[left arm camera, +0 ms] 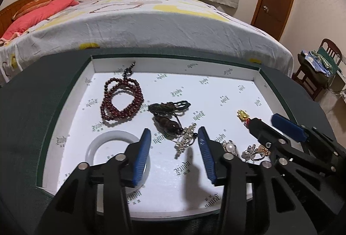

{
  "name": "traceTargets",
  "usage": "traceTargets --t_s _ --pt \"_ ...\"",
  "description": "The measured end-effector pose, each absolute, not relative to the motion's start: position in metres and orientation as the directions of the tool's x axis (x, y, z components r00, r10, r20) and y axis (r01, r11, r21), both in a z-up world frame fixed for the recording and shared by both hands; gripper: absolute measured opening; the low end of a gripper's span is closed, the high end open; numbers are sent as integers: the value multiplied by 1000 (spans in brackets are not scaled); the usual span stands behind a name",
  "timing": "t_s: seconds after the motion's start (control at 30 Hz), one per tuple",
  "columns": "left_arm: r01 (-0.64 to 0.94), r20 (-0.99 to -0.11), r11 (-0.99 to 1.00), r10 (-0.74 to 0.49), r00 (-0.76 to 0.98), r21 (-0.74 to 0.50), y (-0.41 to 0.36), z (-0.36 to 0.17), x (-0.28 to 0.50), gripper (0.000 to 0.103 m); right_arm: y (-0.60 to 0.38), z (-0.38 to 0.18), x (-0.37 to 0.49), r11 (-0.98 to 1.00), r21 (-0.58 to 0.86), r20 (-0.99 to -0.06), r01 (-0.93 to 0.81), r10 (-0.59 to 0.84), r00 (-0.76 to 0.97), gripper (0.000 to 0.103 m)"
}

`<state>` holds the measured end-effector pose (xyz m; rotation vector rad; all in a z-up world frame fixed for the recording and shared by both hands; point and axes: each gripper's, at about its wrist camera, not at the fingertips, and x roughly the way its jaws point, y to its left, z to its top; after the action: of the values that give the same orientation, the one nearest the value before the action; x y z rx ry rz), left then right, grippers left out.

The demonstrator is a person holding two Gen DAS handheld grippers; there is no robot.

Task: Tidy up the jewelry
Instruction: 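Open the right tool to drop the ring while the left tool releases the brooch, then move the right tool to the pearl flower brooch while the left tool approaches the gold tassel charm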

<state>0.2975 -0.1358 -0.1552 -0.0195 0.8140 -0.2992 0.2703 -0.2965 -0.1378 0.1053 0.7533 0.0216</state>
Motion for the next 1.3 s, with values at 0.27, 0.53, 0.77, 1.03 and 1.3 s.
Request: traceTargets --t_s 0.27,0.53,0.77,1.03,1.3 --pt "243 -678 968 -224 700 -70 -127 -141 286 67 -302 -126 259 994 102 -661 34 42 749 65" --pt "195 -603 981 -162 781 -12 -100 -111 251 76 -310 -99 220 995 93 -619 41 26 785 76" --pt "131 -570 991 -98 816 17 -68 -101 215 77 -328 -97 167 993 75 -622 89 -23 783 77" --pt "70 -588 997 -47 808 15 -33 -112 176 79 -341 -126 119 991 34 -687 127 -69 723 77" --pt "-12 -653 1000 10 757 2 -4 -134 154 79 -345 -149 108 990 50 -732 135 -56 679 77"
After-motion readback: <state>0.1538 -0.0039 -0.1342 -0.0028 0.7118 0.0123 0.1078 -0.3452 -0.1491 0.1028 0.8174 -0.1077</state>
